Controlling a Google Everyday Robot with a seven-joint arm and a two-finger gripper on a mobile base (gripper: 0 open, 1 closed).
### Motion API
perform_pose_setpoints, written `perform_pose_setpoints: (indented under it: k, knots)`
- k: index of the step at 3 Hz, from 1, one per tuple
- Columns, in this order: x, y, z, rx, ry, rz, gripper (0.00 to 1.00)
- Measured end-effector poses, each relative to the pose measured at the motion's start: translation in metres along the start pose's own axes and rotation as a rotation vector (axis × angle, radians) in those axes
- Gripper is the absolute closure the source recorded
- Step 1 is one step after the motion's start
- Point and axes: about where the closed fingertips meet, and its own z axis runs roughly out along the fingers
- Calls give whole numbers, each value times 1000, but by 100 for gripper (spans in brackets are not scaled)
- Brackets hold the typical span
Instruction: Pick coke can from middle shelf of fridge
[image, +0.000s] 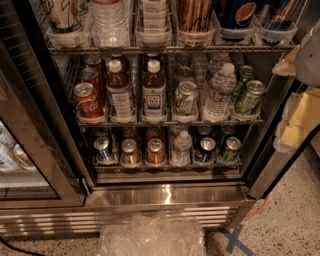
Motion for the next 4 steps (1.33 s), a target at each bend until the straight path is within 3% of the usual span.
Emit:
perform_pose_setpoints:
  k: [1,2,3,4]
  knots:
    - [0,0,0,0,0,0,0]
    - [-26,14,12,-31,-86,35,0]
    - [-75,41,39,-89,-250,103,0]
    - [-117,59,47,-99,-383,149,0]
